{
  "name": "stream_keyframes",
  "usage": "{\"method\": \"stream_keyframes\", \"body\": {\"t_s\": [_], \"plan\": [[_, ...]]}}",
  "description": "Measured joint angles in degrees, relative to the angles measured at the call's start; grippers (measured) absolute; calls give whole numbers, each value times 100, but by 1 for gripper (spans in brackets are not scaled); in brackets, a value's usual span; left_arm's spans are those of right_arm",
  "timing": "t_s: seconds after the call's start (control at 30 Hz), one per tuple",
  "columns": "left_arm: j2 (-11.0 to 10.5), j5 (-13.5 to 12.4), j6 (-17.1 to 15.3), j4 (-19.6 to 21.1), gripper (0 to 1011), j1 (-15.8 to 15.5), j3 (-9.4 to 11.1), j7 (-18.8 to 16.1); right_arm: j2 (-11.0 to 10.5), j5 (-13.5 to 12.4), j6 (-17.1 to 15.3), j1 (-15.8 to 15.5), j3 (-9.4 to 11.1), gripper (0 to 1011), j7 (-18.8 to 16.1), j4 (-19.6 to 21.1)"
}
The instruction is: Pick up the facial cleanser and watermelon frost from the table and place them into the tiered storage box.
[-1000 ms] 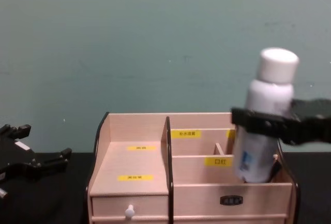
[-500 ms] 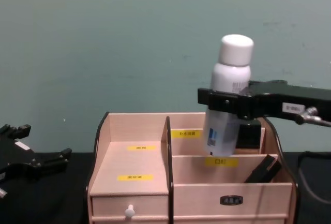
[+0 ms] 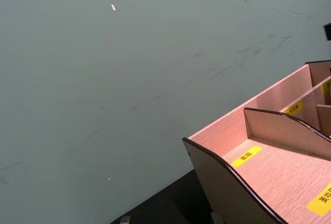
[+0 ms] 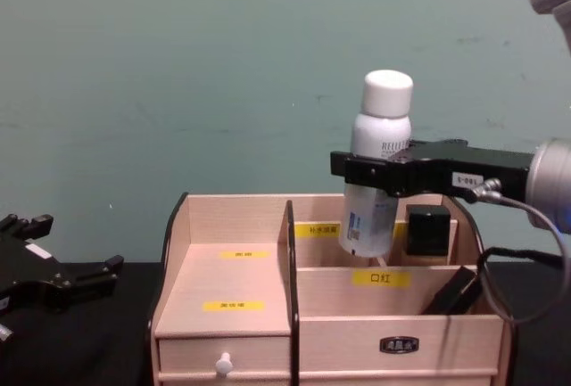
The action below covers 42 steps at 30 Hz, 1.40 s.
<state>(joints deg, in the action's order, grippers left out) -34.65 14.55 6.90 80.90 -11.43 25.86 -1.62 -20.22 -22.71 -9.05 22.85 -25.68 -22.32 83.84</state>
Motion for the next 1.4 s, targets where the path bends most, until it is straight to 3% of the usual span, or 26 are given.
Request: {"method": "stream_keyframes", "body": {"t_s": [0.67, 1.4], "plan": [[0, 0, 0, 0, 1001, 0, 0, 0, 449, 305, 204, 522, -100, 603, -62, -955], [0, 0, 0, 0, 1001, 0, 0, 0, 622, 441, 347, 582, -86, 603, -195, -1473]]}}
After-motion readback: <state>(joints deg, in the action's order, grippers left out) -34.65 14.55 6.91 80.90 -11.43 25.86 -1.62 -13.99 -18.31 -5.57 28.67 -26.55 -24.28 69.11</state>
